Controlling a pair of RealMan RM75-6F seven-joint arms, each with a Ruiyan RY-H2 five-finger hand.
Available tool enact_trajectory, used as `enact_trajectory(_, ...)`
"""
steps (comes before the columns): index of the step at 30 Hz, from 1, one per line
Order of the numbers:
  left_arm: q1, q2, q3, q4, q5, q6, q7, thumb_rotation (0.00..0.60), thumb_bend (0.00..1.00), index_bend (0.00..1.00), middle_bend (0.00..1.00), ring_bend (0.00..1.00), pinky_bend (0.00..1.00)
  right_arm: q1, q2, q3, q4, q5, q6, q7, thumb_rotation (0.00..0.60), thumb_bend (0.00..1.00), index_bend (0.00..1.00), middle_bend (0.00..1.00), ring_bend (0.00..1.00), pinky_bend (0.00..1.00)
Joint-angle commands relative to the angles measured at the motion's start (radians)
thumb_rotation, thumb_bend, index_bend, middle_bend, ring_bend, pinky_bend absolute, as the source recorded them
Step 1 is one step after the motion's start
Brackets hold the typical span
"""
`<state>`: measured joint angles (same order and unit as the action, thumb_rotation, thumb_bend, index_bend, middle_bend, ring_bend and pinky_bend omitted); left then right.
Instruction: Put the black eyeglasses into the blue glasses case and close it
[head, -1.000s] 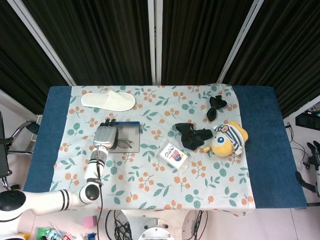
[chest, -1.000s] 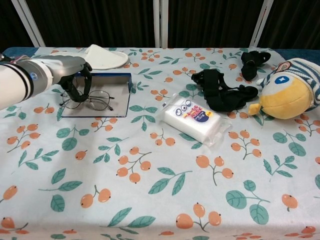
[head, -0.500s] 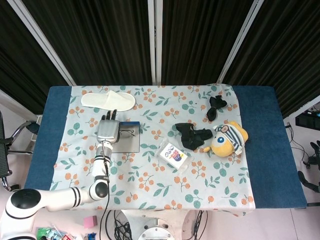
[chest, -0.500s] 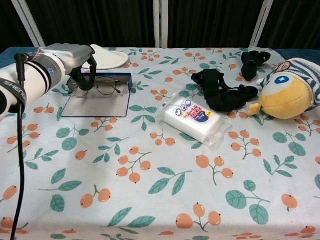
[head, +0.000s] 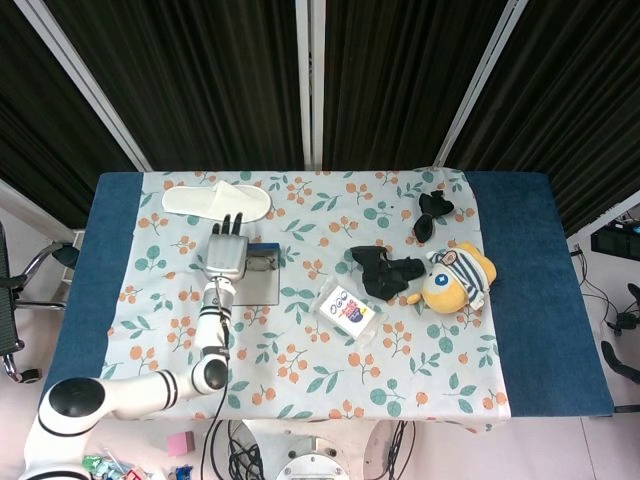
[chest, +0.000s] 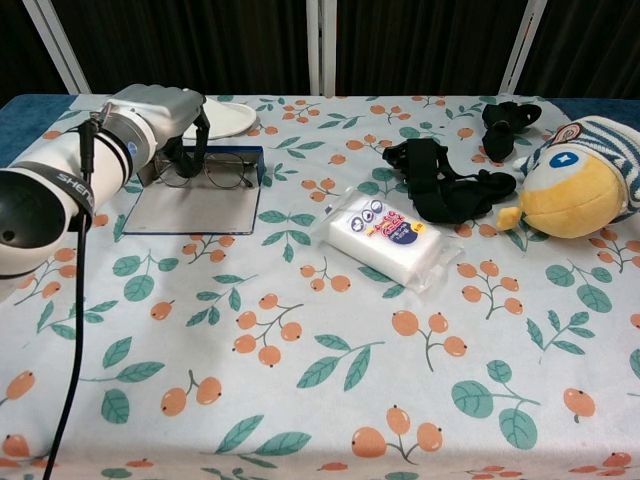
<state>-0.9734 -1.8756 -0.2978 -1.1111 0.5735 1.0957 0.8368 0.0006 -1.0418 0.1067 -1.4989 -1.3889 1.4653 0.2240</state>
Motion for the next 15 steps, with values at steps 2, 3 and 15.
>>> enact_trajectory(2, -0.007, -0.019, -0.007, 0.052, -0.001, -0.019, 0.012, 0.600, 0.54, 0.67, 0.01, 0.01, 0.16, 0.000, 0.000, 0.000, 0.001, 0.001, 0.000, 0.001, 0.600, 0.24, 0.00, 0.00, 0.00, 0.00)
enact_trajectory(3, -0.007, -0.021, -0.010, 0.061, -0.005, -0.025, 0.016, 0.600, 0.54, 0.66, 0.01, 0.01, 0.16, 0.000, 0.001, 0.001, 0.002, 0.003, -0.001, 0.003, 0.600, 0.24, 0.00, 0.00, 0.00, 0.00)
enact_trajectory(15, 0.022, 0.003, 0.000, 0.020, 0.047, -0.027, -0.001, 0.600, 0.54, 0.11, 0.00, 0.01, 0.16, 0.000, 0.007, 0.003, -0.013, 0.001, 0.000, -0.008, 0.600, 0.24, 0.00, 0.00, 0.00, 0.00)
